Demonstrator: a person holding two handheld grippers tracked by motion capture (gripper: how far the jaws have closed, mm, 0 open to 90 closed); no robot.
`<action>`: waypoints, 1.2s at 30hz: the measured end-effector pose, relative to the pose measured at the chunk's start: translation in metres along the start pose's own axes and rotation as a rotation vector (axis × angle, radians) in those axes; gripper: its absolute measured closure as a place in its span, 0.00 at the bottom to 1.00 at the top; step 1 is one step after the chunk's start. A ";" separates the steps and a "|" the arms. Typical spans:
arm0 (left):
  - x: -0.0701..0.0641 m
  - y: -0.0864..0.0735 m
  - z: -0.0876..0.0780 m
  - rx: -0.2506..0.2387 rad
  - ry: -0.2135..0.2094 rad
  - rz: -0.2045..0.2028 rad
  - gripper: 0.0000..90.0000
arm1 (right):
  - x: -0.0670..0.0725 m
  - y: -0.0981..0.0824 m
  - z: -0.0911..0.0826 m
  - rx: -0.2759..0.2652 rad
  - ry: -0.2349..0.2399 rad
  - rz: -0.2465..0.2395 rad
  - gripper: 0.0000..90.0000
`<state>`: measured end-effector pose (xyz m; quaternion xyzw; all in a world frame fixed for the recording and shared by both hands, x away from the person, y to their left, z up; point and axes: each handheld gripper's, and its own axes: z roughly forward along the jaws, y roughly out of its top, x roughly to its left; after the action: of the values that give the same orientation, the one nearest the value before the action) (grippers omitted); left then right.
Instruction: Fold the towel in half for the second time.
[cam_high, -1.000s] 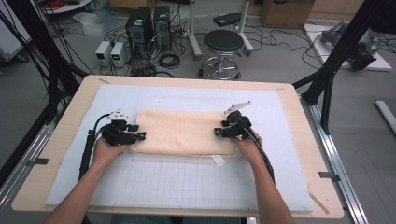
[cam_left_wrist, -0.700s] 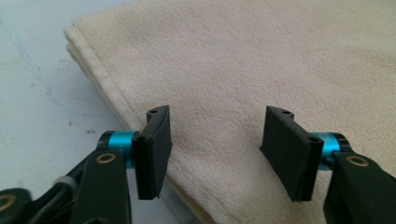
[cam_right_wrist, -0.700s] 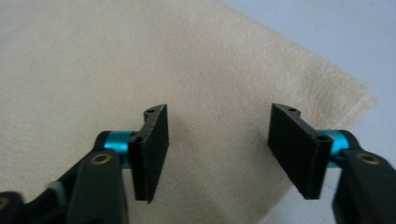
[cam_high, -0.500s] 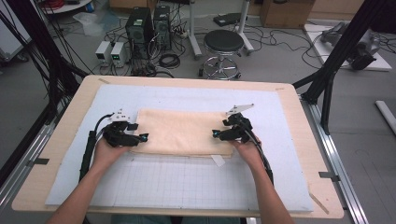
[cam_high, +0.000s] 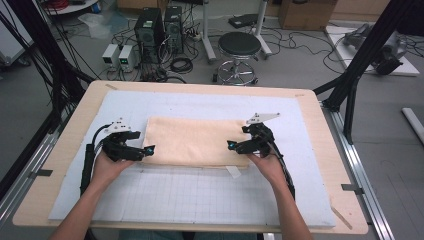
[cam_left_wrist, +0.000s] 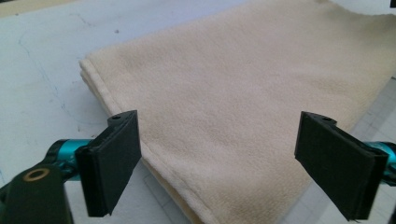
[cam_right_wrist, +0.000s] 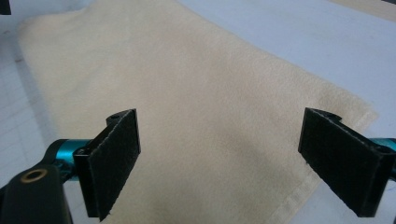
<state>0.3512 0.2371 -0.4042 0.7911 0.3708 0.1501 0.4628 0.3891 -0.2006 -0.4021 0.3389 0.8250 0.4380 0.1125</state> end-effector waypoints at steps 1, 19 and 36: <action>-0.001 0.000 -0.002 0.000 0.000 0.006 0.14 | 0.001 0.000 -0.001 -0.001 0.000 0.001 0.13; -0.005 -0.009 -0.016 -0.042 0.007 -0.010 0.08 | 0.014 0.003 -0.013 0.013 -0.033 -0.064 0.13; -0.012 -0.018 -0.029 -0.053 0.013 -0.006 0.08 | 0.023 -0.012 -0.029 -0.018 -0.062 -0.091 0.13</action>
<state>0.3185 0.2521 -0.4024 0.7765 0.3721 0.1636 0.4815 0.3522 -0.2090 -0.3919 0.3133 0.8317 0.4293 0.1609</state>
